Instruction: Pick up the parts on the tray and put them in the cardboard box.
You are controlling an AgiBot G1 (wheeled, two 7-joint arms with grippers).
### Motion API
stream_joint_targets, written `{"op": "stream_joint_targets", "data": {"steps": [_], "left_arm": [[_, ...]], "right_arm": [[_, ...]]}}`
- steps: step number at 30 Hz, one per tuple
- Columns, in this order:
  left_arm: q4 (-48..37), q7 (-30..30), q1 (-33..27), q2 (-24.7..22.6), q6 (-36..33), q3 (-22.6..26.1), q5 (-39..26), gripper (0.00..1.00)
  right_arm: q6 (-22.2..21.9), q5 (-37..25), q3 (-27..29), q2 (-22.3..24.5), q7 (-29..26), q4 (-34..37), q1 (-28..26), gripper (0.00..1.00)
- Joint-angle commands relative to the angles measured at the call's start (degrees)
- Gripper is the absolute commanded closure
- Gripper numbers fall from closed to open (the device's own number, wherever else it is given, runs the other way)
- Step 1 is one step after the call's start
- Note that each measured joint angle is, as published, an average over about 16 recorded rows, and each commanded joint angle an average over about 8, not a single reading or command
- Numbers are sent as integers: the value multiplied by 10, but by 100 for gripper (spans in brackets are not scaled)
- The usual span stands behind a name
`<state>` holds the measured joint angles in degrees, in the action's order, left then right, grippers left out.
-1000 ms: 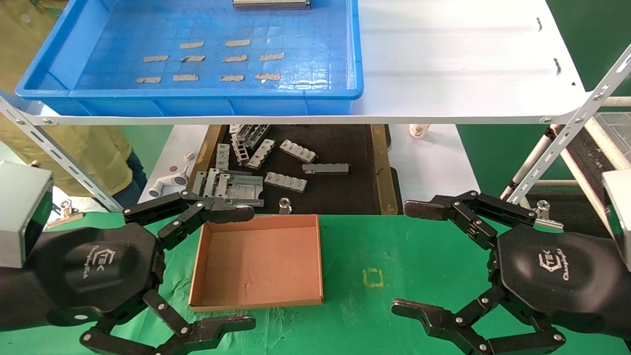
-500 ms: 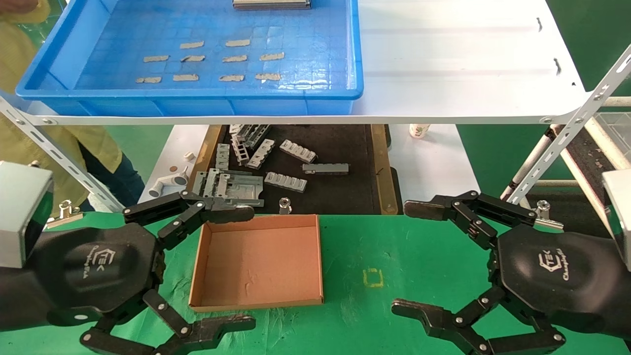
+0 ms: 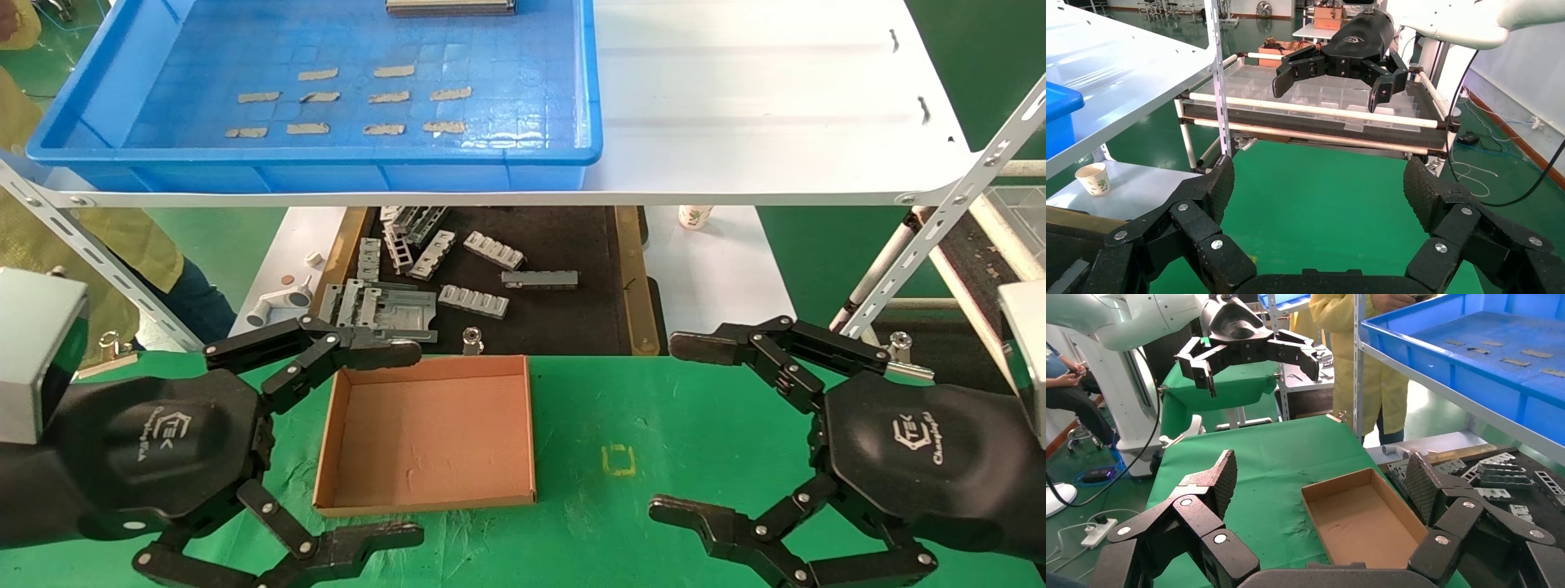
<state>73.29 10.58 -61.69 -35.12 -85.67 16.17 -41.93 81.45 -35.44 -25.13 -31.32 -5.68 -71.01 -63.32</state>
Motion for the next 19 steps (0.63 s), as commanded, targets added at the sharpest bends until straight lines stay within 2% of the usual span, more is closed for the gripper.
{"op": "stream_joint_targets", "data": {"steps": [1,19], "left_arm": [[0,0,0,0,0,0,0,0],[0,0,0,0,0,0,0,0]], "right_arm": [[0,0,0,0,0,0,0,0],[0,0,0,0,0,0,0,0]]}}
